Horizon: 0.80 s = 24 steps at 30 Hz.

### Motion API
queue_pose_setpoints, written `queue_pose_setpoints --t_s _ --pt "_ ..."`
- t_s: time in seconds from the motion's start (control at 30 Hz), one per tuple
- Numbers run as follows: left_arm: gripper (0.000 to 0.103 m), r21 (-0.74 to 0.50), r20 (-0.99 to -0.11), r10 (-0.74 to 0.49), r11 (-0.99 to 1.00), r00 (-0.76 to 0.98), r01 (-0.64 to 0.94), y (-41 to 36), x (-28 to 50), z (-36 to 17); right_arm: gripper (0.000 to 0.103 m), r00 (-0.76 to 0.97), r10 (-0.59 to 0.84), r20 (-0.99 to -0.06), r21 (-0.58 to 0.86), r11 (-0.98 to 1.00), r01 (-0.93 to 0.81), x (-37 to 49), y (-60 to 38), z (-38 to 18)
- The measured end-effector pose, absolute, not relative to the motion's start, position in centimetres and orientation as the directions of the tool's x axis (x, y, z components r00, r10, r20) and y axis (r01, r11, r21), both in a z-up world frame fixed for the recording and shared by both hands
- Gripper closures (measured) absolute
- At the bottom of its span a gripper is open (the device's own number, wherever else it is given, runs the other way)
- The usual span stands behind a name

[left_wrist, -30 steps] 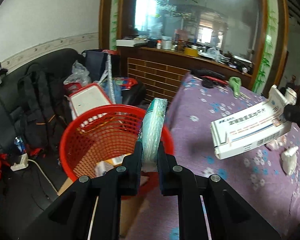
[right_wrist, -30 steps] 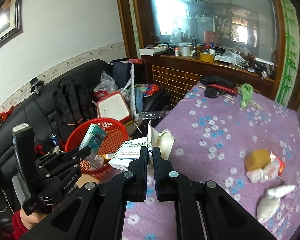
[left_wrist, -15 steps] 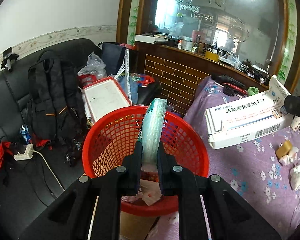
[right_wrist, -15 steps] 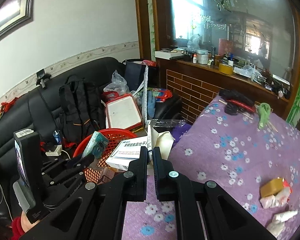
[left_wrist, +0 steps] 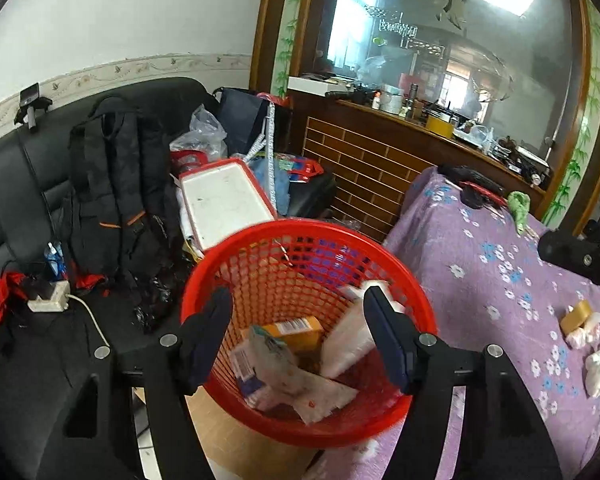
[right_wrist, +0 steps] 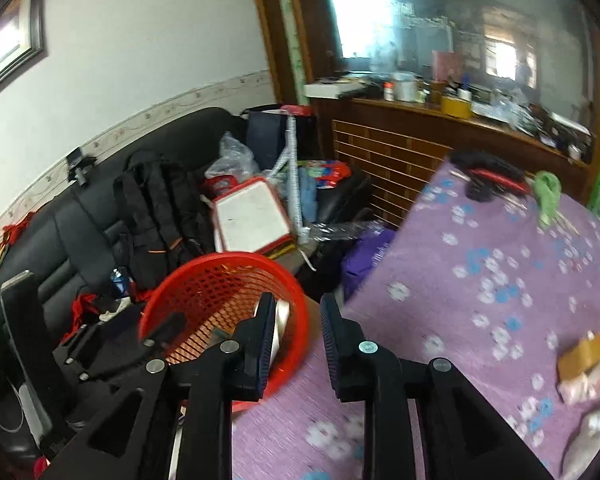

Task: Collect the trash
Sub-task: 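Move both grippers back over the table pile, then grasp the white cloth bundle with the right gripper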

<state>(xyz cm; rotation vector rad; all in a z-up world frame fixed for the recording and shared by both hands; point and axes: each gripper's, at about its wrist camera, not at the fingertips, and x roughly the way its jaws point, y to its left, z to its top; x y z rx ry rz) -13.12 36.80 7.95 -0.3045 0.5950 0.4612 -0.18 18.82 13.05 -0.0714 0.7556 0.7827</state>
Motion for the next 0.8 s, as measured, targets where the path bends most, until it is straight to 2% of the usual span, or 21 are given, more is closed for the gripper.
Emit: queue_pose_setpoints --t_s 0.13,0.47,0.67,0.8 --pt "0.036 -0.146 -0.604 0.264 0.892 0.752 -0.429 33.5 -13.1 7.4 0.071 0.454 0.595 -0.664 0.245 0.745 -0.620 -0.9 14.7 11.6" --pt "0.035 -0.077 -0.658 0.072 0.984 0.750 -0.162 20.5 -10.9 5.2 0.069 0.535 0.496 -0.684 0.221 0.840 -0.496 -3.7 3.1 9.1" --pt "0.035 -0.041 -0.690 0.010 0.998 0.723 -0.052 14.6 -10.3 4.4 0.068 0.580 0.428 -0.693 0.280 0.901 -0.330 -3.1 -5.6 8.1" --pt "0.035 -0.022 -0.704 -0.010 1.000 0.710 -0.007 11.7 -9.8 4.3 0.055 0.605 0.379 -0.700 0.331 0.923 -0.196 -2.2 -11.1 7.3"
